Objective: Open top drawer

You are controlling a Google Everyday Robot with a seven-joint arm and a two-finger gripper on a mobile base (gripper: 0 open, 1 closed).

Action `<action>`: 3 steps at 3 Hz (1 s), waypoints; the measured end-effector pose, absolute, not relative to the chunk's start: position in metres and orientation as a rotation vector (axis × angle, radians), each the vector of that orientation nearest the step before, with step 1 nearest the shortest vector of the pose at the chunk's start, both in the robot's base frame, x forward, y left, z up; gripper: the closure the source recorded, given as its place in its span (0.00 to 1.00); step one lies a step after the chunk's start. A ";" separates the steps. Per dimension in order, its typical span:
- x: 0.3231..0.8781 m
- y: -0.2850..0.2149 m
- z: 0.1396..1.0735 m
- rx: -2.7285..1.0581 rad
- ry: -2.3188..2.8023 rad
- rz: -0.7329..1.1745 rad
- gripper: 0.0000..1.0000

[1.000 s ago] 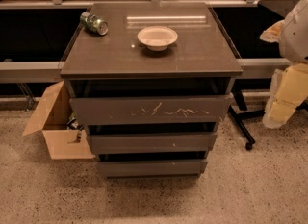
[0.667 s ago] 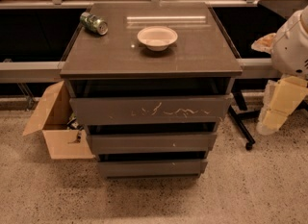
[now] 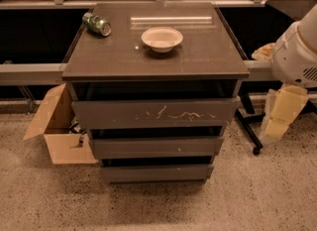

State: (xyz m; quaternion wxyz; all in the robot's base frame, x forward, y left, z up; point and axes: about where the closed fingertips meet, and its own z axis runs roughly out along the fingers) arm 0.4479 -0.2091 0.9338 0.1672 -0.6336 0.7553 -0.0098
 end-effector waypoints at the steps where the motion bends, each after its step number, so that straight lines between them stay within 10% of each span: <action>1: 0.459 -0.203 0.888 -1.905 2.120 0.009 0.00; 3: 0.492 -0.195 0.811 -2.012 2.003 0.066 0.00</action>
Offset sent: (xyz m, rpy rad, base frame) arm 0.0480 0.0157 -0.1485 -0.0123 0.0694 0.2372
